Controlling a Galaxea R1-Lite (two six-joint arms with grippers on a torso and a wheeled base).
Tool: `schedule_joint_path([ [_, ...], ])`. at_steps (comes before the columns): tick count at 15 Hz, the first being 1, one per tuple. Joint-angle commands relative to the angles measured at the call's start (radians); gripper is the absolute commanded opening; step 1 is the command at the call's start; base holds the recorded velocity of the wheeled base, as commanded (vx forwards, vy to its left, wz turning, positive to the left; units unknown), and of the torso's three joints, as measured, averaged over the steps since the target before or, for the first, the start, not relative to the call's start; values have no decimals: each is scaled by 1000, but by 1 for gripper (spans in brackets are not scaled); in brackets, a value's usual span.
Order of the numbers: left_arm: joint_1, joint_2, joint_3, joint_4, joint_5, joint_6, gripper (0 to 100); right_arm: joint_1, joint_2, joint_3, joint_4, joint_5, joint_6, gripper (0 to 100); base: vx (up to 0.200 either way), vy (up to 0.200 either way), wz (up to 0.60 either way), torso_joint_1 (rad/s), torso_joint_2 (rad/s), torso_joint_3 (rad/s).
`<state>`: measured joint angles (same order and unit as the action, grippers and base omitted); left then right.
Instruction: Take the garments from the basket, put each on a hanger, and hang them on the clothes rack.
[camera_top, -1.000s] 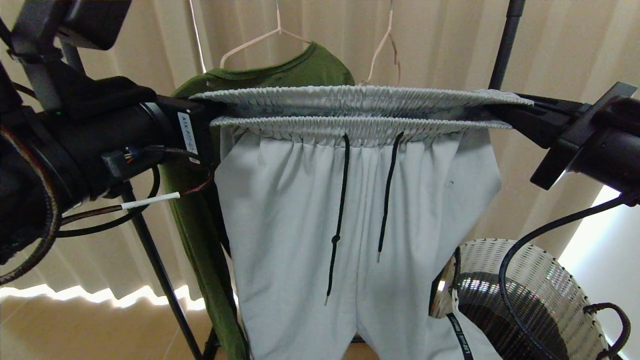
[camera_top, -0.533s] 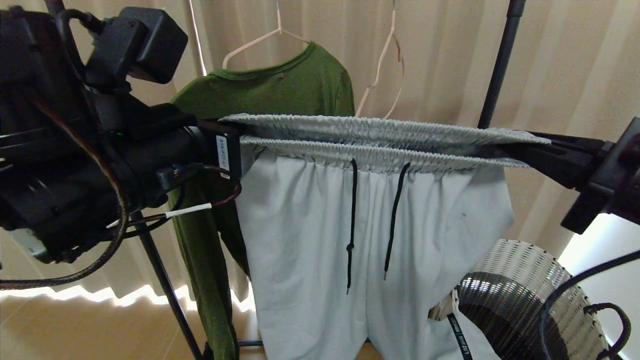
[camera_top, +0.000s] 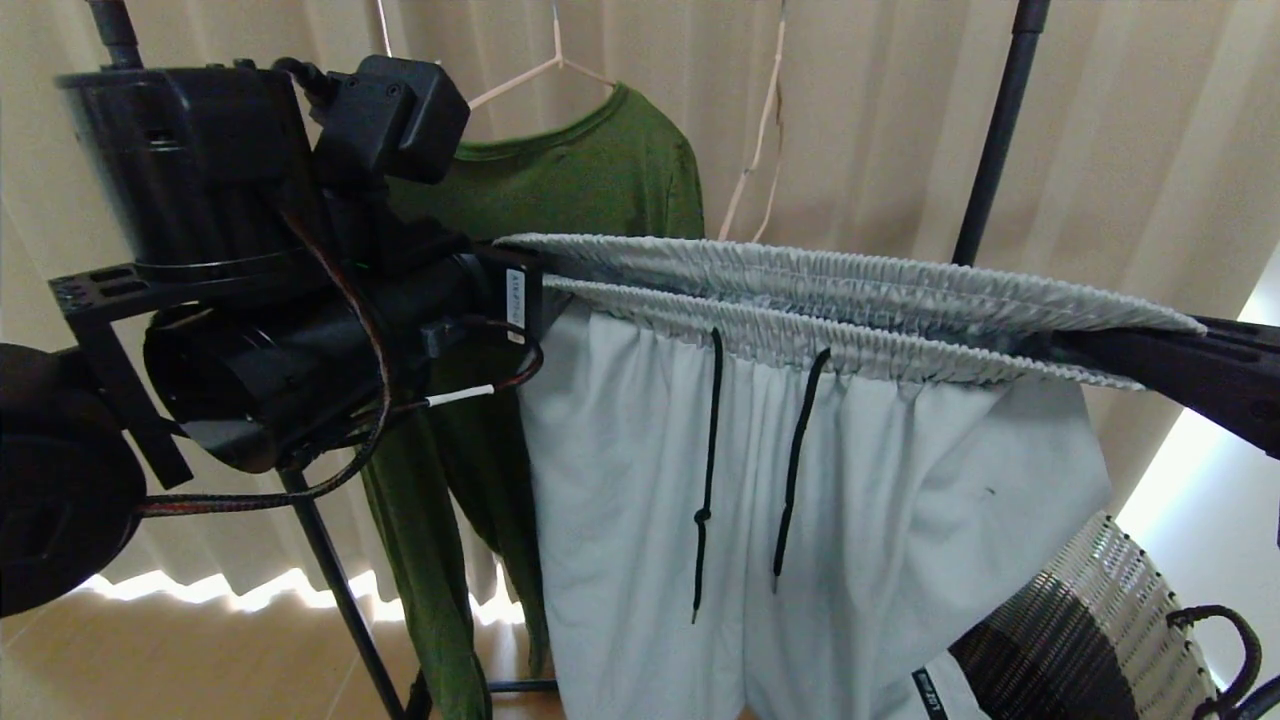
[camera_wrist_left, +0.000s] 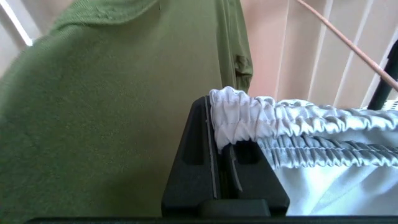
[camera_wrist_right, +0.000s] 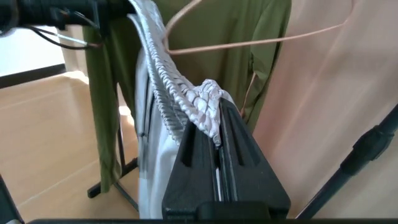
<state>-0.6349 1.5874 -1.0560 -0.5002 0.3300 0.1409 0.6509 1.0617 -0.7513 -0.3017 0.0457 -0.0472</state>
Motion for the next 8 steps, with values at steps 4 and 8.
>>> schedule_joint_path([
  [4,6,-46,47,8,0,-1,0,-48,43,-5,-13,-6,-3,0,0,0,0,0,0,0],
  [8,6,-175,117,58,-12,2,0,-137,147,-62,-20,-3,-13,0,0,0,0,0,0,0],
])
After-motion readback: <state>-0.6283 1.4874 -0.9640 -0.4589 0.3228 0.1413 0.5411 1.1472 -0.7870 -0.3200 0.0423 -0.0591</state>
